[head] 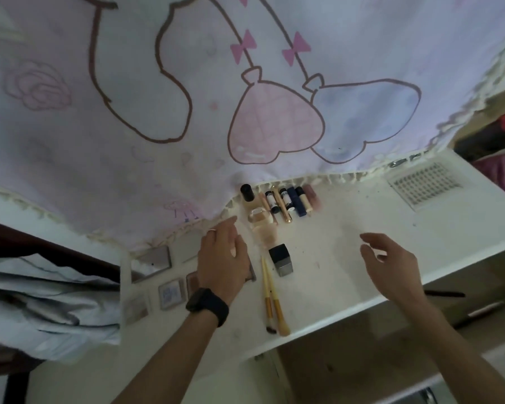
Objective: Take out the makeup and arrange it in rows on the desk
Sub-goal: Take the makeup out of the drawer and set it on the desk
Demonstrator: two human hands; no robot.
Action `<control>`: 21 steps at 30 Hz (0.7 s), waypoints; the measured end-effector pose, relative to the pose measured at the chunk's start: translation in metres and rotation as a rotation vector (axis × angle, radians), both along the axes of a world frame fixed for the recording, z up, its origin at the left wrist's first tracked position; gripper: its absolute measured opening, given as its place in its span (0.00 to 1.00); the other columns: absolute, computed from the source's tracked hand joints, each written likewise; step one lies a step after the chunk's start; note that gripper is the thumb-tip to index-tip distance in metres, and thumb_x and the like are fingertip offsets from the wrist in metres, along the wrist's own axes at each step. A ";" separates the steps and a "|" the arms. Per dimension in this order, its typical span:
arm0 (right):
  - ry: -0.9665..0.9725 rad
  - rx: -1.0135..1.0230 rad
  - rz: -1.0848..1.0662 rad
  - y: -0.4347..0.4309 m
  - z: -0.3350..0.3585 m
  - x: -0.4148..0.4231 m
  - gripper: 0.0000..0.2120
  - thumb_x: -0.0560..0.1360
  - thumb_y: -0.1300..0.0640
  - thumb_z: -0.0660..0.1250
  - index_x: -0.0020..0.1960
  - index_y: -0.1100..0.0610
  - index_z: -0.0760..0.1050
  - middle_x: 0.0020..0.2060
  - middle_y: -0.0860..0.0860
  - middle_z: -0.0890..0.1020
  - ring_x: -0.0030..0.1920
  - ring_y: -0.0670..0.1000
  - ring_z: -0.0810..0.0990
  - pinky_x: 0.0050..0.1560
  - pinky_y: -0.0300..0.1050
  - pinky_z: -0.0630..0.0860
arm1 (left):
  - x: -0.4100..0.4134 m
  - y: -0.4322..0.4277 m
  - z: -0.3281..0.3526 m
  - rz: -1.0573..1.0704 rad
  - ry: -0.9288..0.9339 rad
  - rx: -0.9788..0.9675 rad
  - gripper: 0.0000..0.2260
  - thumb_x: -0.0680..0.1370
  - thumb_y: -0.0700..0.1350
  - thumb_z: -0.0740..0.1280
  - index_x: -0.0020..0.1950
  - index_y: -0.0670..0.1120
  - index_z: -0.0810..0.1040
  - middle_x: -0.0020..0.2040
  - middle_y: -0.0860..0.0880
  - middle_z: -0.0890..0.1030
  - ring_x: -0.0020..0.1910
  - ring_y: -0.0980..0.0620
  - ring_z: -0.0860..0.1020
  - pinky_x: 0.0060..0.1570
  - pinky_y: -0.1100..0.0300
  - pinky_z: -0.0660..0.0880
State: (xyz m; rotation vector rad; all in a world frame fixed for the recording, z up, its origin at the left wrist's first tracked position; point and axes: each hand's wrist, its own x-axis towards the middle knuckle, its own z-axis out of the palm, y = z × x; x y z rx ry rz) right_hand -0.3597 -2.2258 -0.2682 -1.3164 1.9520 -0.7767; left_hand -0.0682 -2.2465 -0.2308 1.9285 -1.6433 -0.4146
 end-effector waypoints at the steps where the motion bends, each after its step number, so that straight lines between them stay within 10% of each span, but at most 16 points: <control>1: 0.004 -0.006 -0.006 0.022 -0.002 -0.004 0.13 0.81 0.56 0.66 0.64 0.53 0.79 0.60 0.50 0.82 0.59 0.55 0.81 0.62 0.48 0.75 | -0.014 0.012 0.009 -0.011 0.042 -0.057 0.15 0.82 0.48 0.61 0.69 0.55 0.73 0.62 0.53 0.75 0.60 0.53 0.73 0.53 0.63 0.72; 7: 0.333 -0.018 0.037 0.133 -0.048 -0.045 0.09 0.73 0.62 0.69 0.52 0.59 0.83 0.49 0.55 0.86 0.50 0.62 0.83 0.57 0.55 0.76 | -0.120 0.091 0.015 -0.407 0.043 -0.211 0.14 0.78 0.47 0.61 0.63 0.50 0.77 0.56 0.52 0.78 0.55 0.52 0.77 0.53 0.57 0.77; 15: 0.578 0.152 0.015 0.188 -0.081 -0.132 0.18 0.74 0.45 0.57 0.50 0.49 0.84 0.60 0.55 0.80 0.69 0.63 0.71 0.65 0.64 0.71 | -0.246 0.127 -0.068 -0.784 -0.011 0.430 0.17 0.81 0.45 0.61 0.70 0.53 0.70 0.66 0.50 0.72 0.62 0.49 0.73 0.57 0.53 0.74; 21: 0.600 0.171 -0.048 0.177 -0.094 -0.183 0.12 0.78 0.46 0.66 0.59 0.48 0.81 0.72 0.57 0.71 0.77 0.59 0.60 0.75 0.61 0.61 | -0.312 0.088 -0.129 -0.931 -0.309 0.578 0.22 0.80 0.42 0.60 0.75 0.48 0.64 0.70 0.43 0.66 0.67 0.40 0.68 0.62 0.47 0.72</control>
